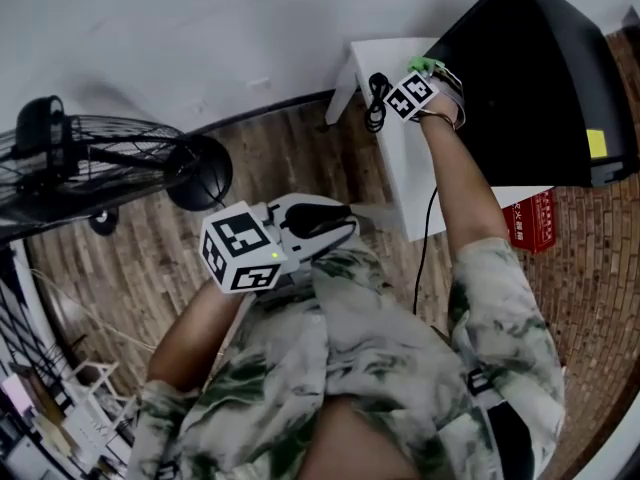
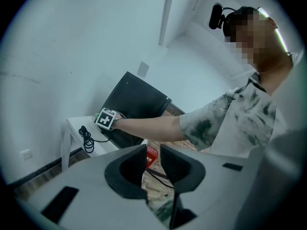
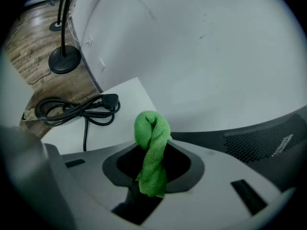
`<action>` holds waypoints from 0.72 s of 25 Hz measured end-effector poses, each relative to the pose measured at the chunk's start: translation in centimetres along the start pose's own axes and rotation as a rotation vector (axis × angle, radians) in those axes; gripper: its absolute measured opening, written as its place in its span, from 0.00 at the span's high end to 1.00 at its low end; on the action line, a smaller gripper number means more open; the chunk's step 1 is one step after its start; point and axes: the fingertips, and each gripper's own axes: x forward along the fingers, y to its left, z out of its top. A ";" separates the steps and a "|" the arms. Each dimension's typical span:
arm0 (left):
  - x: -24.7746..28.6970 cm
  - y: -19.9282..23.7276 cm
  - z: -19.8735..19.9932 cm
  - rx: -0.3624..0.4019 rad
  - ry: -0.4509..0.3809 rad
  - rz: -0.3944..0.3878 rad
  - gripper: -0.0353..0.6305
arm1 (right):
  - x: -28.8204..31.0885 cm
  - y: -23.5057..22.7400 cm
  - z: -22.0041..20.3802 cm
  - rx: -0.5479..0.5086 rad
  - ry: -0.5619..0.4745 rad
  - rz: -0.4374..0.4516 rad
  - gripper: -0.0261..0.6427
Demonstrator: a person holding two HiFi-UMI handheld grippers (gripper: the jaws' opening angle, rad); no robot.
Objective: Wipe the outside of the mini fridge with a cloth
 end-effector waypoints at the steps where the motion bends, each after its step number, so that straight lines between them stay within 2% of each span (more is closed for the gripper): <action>1: -0.1 0.0 -0.1 -0.006 0.000 0.006 0.80 | 0.3 0.4 -0.1 -0.001 0.004 0.011 0.78; 5: -0.2 0.3 -0.5 -0.023 0.000 0.030 0.80 | 1.5 2.3 -0.4 0.013 0.015 0.061 0.78; 9: -0.6 0.9 -0.6 -0.031 0.001 0.040 0.80 | 2.1 3.7 -0.2 0.069 0.005 0.113 0.78; 14: -0.7 0.5 -0.5 -0.018 0.008 0.014 0.80 | 0.8 4.3 -0.8 0.154 -0.017 0.152 0.78; 18: -1.0 -0.2 -0.7 -0.001 0.020 -0.020 0.80 | -2.0 4.4 -0.9 0.251 -0.079 0.167 0.78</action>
